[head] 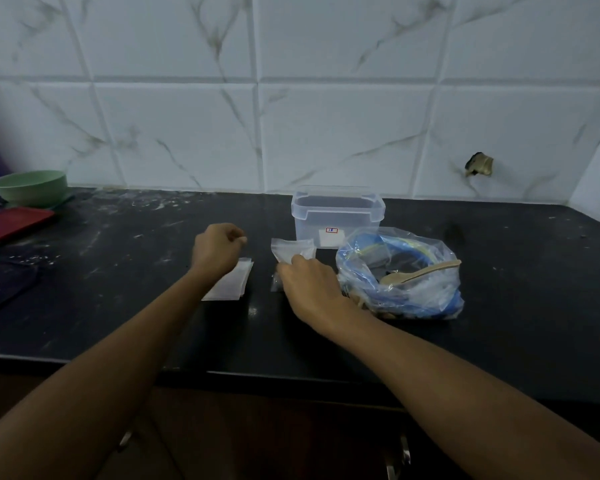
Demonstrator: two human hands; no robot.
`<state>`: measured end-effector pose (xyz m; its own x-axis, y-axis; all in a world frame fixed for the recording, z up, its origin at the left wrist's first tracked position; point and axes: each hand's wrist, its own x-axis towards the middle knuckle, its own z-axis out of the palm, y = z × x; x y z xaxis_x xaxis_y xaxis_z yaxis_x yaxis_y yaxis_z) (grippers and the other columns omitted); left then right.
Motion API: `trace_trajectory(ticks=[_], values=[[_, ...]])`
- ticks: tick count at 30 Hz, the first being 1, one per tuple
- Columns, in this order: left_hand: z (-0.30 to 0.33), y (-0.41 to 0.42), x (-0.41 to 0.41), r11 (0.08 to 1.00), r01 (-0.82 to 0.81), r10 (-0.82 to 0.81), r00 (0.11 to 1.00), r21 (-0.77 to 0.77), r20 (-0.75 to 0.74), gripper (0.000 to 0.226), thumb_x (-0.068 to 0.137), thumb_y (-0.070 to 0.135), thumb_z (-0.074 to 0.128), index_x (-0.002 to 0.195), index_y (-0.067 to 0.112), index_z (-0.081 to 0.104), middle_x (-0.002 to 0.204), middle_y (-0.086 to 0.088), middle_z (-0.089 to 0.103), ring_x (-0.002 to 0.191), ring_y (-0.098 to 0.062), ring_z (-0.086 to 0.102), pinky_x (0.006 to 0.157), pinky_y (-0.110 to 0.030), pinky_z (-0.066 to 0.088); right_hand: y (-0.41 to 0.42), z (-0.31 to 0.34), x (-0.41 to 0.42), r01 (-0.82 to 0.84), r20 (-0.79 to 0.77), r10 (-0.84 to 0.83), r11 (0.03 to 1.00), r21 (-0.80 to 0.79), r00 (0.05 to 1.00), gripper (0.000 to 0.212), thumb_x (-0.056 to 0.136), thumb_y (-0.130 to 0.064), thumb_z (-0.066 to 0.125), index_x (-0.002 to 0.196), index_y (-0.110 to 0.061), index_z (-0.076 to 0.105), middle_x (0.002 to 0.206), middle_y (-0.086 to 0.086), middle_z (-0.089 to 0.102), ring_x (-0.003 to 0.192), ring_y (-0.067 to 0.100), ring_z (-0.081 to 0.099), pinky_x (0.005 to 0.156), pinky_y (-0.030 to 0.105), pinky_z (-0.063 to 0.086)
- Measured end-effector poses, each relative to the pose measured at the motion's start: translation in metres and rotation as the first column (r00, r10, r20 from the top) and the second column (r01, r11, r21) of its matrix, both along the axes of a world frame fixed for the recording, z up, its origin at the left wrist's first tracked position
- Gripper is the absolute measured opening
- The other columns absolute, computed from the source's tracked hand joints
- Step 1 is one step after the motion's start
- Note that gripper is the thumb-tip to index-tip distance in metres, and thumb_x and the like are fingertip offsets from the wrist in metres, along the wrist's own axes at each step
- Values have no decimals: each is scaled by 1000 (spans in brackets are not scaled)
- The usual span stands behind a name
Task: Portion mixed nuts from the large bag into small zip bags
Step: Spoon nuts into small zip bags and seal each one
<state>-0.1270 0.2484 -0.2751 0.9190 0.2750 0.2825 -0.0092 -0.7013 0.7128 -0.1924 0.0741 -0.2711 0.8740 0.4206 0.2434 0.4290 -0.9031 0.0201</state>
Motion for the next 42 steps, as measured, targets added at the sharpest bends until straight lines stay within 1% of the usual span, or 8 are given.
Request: trace_trajectory(ticks=[4, 10, 17, 21, 25, 31, 35, 42], values=[[-3, 35, -10, 957, -59, 97, 988, 283, -123, 26, 92, 39, 62, 94, 13, 68, 92, -7, 70, 84, -25, 63, 74, -35, 51, -3, 0, 2, -12, 5, 12, 999, 32, 1000, 30, 95, -16, 55, 125, -12, 54, 119, 12, 57, 104, 29, 59, 75, 34, 44], [-11, 54, -16, 920, -14, 173, 912, 392, -373, 61, 73, 70, 66, 63, 12, 50, 67, -6, 58, 64, -23, 58, 60, -29, 42, -11, 14, 2, 2, 64, -14, 984, 177, 998, 21, 95, -22, 53, 111, -10, 59, 109, 10, 64, 95, 27, 62, 66, 31, 36], [-10, 50, -17, 952, -25, 147, 913, 306, -382, 42, 74, 48, 79, 79, 12, 58, 86, -10, 64, 80, -26, 59, 73, -35, 49, -21, 29, -7, -27, 12, 25, 976, 216, 1000, 19, 94, -26, 52, 98, -11, 62, 98, 12, 65, 88, 29, 61, 65, 31, 36], [-8, 52, -21, 972, -67, 132, 948, 225, -288, 12, 91, 25, 65, 96, 18, 72, 98, -10, 70, 85, -27, 63, 78, -38, 52, -27, 34, -4, -19, 2, 20, 960, 278, 1000, 22, 92, -28, 52, 98, -12, 66, 93, 10, 67, 86, 27, 62, 73, 38, 52], [-1, 55, -28, 968, -30, 91, 967, 250, -236, 23, 95, 13, 55, 107, 16, 74, 103, -12, 72, 81, -25, 61, 73, -37, 49, -33, 46, 2, 2, -4, -1, 947, 320, 1000, 21, 91, -26, 53, 89, -12, 69, 85, 7, 69, 81, 25, 62, 73, 39, 54], [54, 30, -52, 932, 223, -208, 975, 286, -82, 11, 94, 22, 63, 91, 17, 72, 81, -4, 64, 76, -19, 56, 66, -31, 39, -45, 76, 5, -23, -107, 77, 899, 437, 991, 22, 90, -28, 62, 106, -13, 69, 99, 4, 70, 80, 16, 62, 79, 37, 55], [86, -6, -61, 856, 414, -396, 910, 308, -124, 18, 92, 22, 65, 77, 15, 70, 65, 0, 58, 61, -11, 47, 57, -27, 34, -49, 99, 2, -40, -190, 159, 857, 514, 969, 47, 89, -37, 65, 130, -15, 58, 115, 2, 67, 105, 15, 60, 84, 25, 43], [96, -61, -58, 801, 581, -572, 814, 144, -104, 22, 92, 16, 66, 69, 18, 66, 60, 10, 58, 53, 5, 49, 57, -9, 37, -76, 114, 0, 14, -268, 113, 902, 432, 957, 15, 91, -20, 64, 93, -9, 74, 87, 9, 74, 82, 24, 70, 63, 27, 53]])
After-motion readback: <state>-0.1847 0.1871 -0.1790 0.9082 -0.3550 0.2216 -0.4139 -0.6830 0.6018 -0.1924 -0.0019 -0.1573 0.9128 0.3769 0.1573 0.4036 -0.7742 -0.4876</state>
